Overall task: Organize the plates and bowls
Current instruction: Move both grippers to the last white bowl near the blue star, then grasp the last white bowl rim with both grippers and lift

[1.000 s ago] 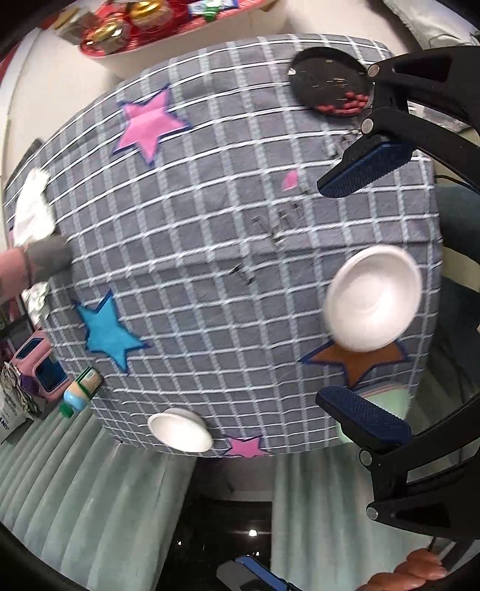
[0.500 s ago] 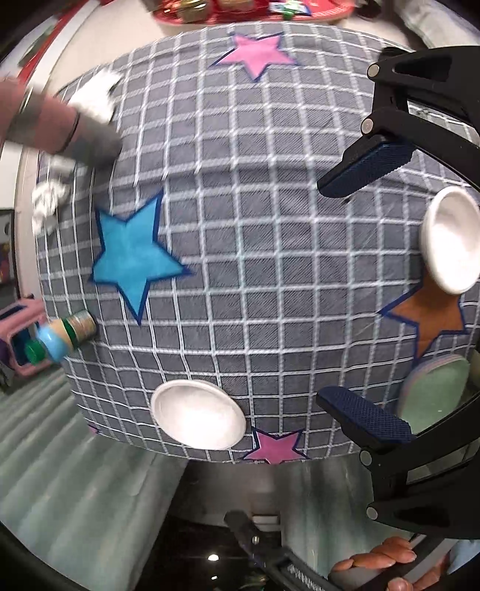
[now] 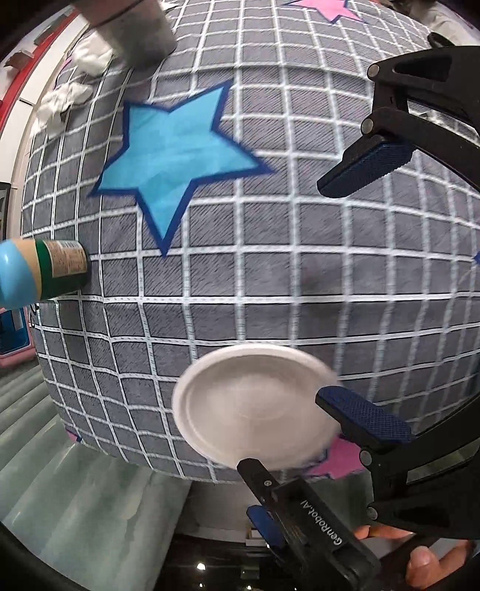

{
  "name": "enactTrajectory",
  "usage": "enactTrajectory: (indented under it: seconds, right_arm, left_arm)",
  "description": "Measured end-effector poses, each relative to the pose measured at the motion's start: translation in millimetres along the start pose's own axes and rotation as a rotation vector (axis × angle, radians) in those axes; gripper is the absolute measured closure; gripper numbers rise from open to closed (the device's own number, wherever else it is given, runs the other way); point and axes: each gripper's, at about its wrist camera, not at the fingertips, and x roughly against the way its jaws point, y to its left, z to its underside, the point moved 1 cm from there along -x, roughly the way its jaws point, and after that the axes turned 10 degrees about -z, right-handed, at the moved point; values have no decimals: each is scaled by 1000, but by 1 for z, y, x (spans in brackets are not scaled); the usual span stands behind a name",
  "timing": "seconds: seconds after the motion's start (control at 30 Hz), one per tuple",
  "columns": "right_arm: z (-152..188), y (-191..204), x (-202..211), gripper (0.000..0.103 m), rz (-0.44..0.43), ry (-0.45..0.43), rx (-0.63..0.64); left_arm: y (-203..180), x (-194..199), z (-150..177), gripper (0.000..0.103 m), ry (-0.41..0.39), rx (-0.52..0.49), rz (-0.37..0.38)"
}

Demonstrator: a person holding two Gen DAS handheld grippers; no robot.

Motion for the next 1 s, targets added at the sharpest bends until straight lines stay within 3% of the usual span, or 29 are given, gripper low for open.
enactTrajectory:
  seconds: [0.3,0.37,0.4,0.47,0.53,0.63,1.0]
  right_arm:
    - [-17,5,-44,1,-15,-9,-23]
    - [-18,6,-51,19,-31,-12,-36]
    - [-16,4,-56,35,-43,-8,-46]
    - [-16,2,-60,42,-55,-24,-51]
    - [-16,6,-62,67,-88,-12,-35]
    - [-14,8,-68,82,-101,16,-26]
    - [76,-45,-62,82,-58,102,-66]
  left_arm:
    - [-10,-38,-7,26,60,-34,58]
    - [-13,-42,-6,37,75,-35,77]
    - [-13,-42,-4,41,70,-36,89]
    - [-21,-38,0,66,63,-69,116]
    - [-33,-32,2,70,64,-98,129]
    - [-46,-26,11,77,77,-118,151]
    - [-116,15,94,77,73,-229,142]
